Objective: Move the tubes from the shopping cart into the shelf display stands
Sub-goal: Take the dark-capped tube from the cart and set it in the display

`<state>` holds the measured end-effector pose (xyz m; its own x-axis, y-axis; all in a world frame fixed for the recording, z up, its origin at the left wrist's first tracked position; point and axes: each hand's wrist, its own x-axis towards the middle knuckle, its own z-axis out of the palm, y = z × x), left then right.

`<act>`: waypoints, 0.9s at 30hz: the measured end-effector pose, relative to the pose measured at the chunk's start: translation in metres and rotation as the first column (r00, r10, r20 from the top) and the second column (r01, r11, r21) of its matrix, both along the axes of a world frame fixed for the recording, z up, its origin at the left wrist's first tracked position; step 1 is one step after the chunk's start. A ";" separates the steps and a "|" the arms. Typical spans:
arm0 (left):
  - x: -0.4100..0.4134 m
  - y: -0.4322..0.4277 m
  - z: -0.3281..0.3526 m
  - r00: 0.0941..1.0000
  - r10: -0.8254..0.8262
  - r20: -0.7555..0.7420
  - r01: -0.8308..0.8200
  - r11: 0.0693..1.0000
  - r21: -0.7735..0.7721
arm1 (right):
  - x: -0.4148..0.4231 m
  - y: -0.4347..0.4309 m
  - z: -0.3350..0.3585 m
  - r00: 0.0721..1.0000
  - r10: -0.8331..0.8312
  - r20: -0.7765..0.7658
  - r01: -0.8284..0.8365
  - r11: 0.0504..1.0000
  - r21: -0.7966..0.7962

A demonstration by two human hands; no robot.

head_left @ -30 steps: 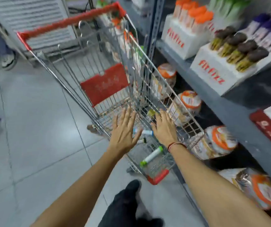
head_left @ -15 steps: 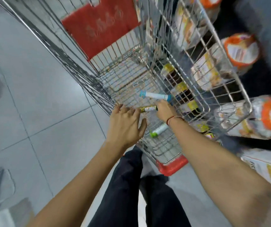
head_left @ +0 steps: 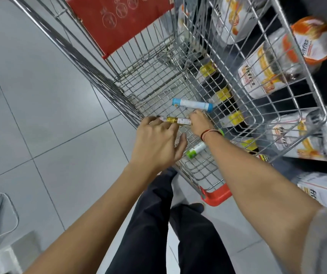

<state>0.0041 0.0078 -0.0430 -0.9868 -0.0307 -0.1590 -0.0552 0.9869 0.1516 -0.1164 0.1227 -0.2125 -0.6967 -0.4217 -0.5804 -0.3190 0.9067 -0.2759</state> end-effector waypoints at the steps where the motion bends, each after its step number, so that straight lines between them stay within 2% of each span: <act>1: 0.000 0.000 0.000 1.000 -0.004 0.001 0.004 1.000 0.007 | 0.000 0.002 0.003 0.999 -0.038 0.023 0.039 0.999 -0.033; 5: 0.001 -0.001 0.002 0.999 -0.032 0.028 0.032 0.999 0.002 | 0.004 0.014 0.025 0.968 -0.232 0.091 0.244 0.957 -0.158; 9: 0.001 -0.002 0.005 0.998 -0.053 0.035 0.053 0.999 -0.003 | 0.007 0.026 0.066 0.927 -0.375 0.027 0.369 0.894 -0.252; 13: 0.001 0.000 0.006 0.998 -0.058 0.033 0.058 0.998 -0.004 | 0.015 0.045 0.117 0.904 -0.420 -0.078 0.381 0.875 -0.298; 16: -0.002 0.002 0.010 0.998 -0.052 0.042 0.053 0.999 -0.013 | 0.021 0.066 0.160 0.885 -0.456 -0.098 0.398 0.848 -0.350; 19: -0.009 0.010 0.019 0.999 -0.025 0.045 0.022 0.998 0.058 | 0.027 0.090 0.204 0.866 -0.483 -0.127 0.400 0.823 -0.402; 22: -0.021 0.032 0.036 0.996 -0.078 0.038 0.073 0.990 0.117 | 0.035 0.117 0.251 0.829 -0.525 -0.191 0.395 0.793 -0.463; 24: -0.034 0.055 0.052 0.992 -0.130 -0.002 0.128 0.975 0.181 | 0.043 0.137 0.284 0.801 -0.548 -0.241 0.381 0.777 -0.501; 27: -0.053 0.098 0.081 0.968 -0.203 -0.151 0.240 0.924 0.297 | 0.060 0.171 0.333 0.750 -0.570 -0.335 0.358 0.776 -0.519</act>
<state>-0.0494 0.1061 0.0376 -0.9748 0.2230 -0.0100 0.1955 0.8742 0.4445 -0.0565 0.2940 0.1203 -0.9963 -0.0863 -0.0041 -0.0679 0.8114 -0.5806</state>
